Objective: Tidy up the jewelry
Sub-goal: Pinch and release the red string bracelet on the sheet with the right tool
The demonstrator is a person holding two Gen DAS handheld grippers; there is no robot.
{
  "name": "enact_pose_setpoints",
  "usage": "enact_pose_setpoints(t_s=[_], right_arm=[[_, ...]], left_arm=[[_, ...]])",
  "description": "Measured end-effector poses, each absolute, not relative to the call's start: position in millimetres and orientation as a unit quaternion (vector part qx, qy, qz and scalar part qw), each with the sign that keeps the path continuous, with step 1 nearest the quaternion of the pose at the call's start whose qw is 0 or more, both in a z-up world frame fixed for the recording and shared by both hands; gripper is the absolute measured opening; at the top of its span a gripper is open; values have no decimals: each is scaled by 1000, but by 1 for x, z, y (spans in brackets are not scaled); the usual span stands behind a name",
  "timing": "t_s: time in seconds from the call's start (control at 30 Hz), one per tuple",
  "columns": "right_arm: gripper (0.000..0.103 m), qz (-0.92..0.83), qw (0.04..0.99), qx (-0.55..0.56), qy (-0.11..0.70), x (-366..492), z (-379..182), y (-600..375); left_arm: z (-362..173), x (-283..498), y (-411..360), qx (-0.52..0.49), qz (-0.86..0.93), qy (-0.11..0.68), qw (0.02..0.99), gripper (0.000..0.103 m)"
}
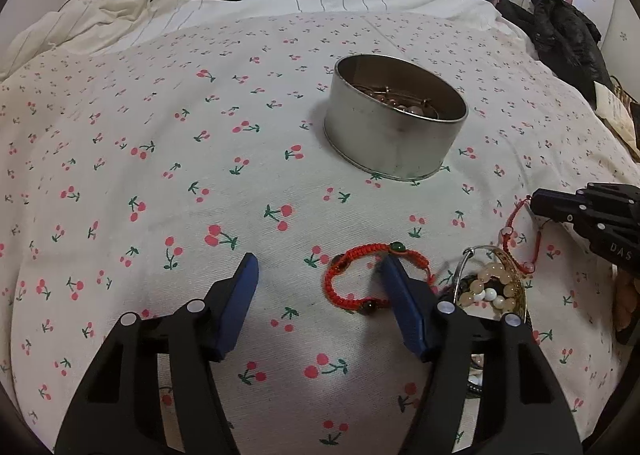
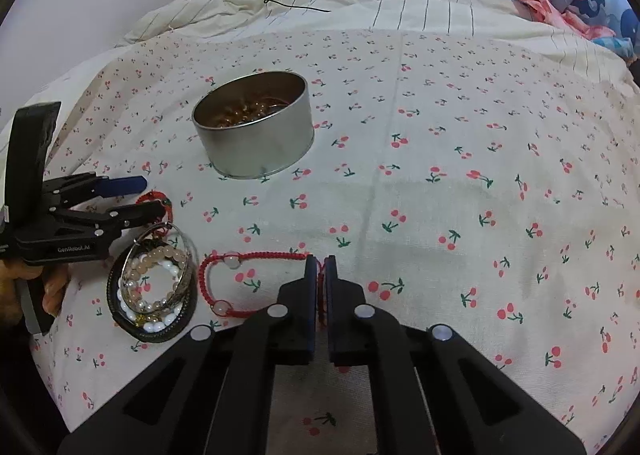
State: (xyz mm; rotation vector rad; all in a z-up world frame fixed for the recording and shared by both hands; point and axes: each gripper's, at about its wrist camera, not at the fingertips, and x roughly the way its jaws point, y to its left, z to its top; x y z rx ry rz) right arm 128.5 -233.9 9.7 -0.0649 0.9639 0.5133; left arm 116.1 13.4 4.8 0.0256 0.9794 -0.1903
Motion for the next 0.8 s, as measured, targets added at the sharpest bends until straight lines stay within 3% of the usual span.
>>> enact_pose_setpoints(t_s=[0.07,0.13,0.17,0.2,0.27,0.3,0.33,0.37,0.4,0.43,0.5,0.57,0.7,0.73,0.8], right_arm=[[8,236,853,-22,464,131,9,-237],[39,234,854,-17,465,130,11,-240],[59,231,857,-20,461,129,12,-241],[60,232,858,-25,458,127,13,-240],[60,240,852,-40,464,125,10,-234],[53,237,852,-47,464,126,9,-232],[45,236,852,-57,465,125,8,-230],[27,239,850,-59,465,124,8,-230],[11,242,850,-57,465,124,9,-230],[7,246,849,-54,464,124,10,-231],[4,258,850,-47,457,121,14,-232],[4,287,848,-30,444,118,20,-230],[6,291,855,-24,429,118,28,-230],[11,287,853,-20,436,120,26,-232],[68,264,856,-27,444,122,22,-234]], left_arm=[[5,117,15,6,-93,472,876,62],[5,118,18,-5,-98,475,874,65],[5,119,19,-12,-101,476,873,70],[5,120,21,-19,-103,477,872,73],[4,119,21,-21,-104,478,872,73],[4,119,20,-18,-103,478,872,73],[4,118,19,-18,-103,477,872,73],[4,118,20,-21,-105,476,873,73],[4,117,21,-25,-106,475,873,65],[5,118,24,-29,-104,474,874,58],[7,119,29,-36,-105,474,873,32],[9,121,38,-57,-110,475,871,22],[10,123,46,-83,-115,476,868,21],[10,123,46,-83,-115,477,867,21],[8,125,46,-84,-112,481,865,23]])
